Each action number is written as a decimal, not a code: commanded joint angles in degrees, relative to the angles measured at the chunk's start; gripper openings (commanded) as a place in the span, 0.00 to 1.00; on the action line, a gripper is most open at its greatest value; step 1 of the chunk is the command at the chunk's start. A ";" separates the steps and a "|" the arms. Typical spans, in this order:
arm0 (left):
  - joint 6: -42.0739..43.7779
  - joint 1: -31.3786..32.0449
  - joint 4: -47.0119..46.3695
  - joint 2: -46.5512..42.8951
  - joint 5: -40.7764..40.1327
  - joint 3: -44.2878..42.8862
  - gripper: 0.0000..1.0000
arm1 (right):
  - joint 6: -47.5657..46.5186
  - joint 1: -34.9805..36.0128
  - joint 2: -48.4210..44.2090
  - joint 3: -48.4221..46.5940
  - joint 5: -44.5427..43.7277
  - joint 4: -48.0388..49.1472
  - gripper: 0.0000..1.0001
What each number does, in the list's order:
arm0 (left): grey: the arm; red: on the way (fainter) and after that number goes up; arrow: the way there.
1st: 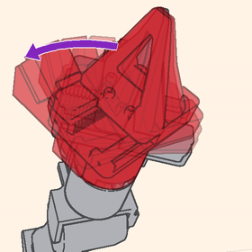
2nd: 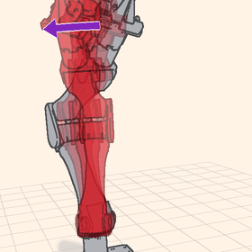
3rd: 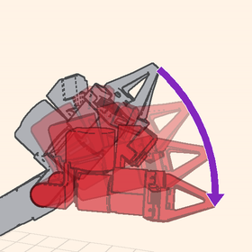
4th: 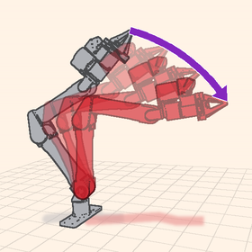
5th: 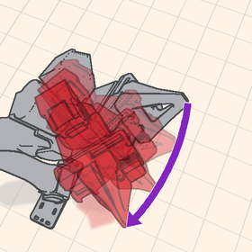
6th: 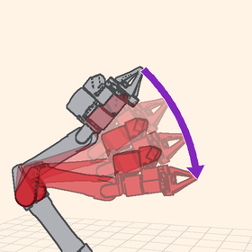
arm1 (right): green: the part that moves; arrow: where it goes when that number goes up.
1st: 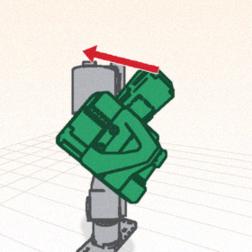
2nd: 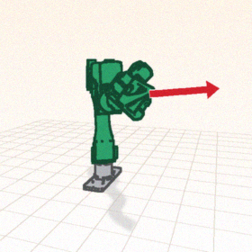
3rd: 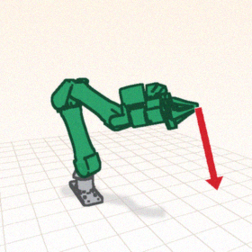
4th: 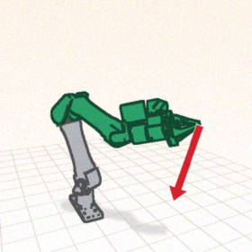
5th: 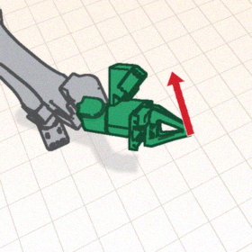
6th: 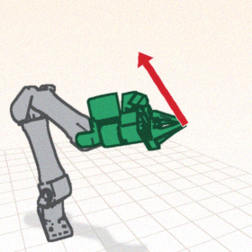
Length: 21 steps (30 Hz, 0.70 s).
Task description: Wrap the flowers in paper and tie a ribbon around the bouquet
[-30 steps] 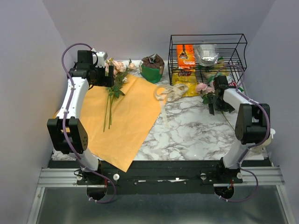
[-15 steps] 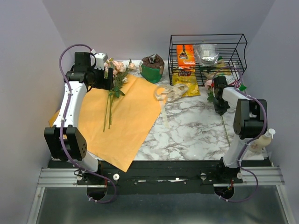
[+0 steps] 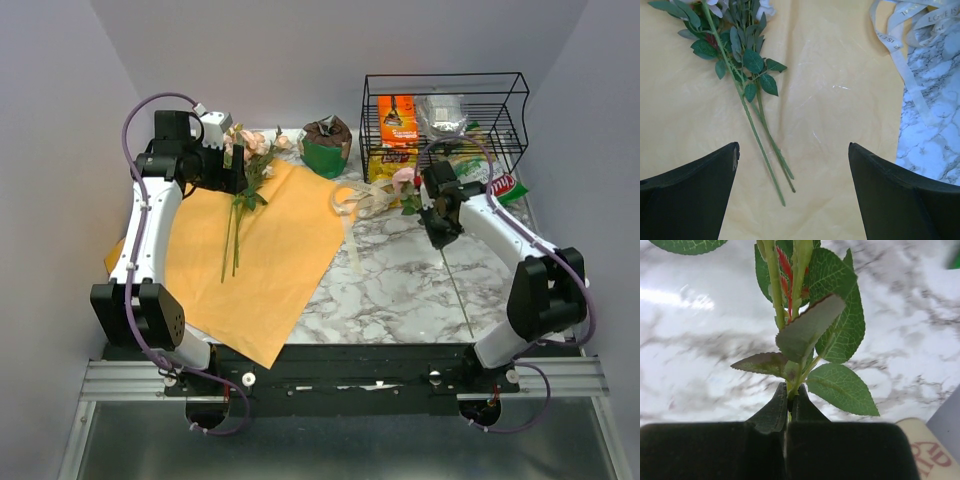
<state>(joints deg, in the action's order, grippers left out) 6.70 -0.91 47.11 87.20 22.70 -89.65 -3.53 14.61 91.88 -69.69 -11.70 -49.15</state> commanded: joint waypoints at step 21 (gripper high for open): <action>-9.41 9.96 -7.29 -14.34 36.45 4.39 0.99 | 36.49 26.87 3.37 -31.54 35.52 40.54 0.01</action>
<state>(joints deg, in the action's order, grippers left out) 3.29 9.23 45.45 74.85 51.44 -87.15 27.97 38.68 88.47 -94.04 20.97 -14.33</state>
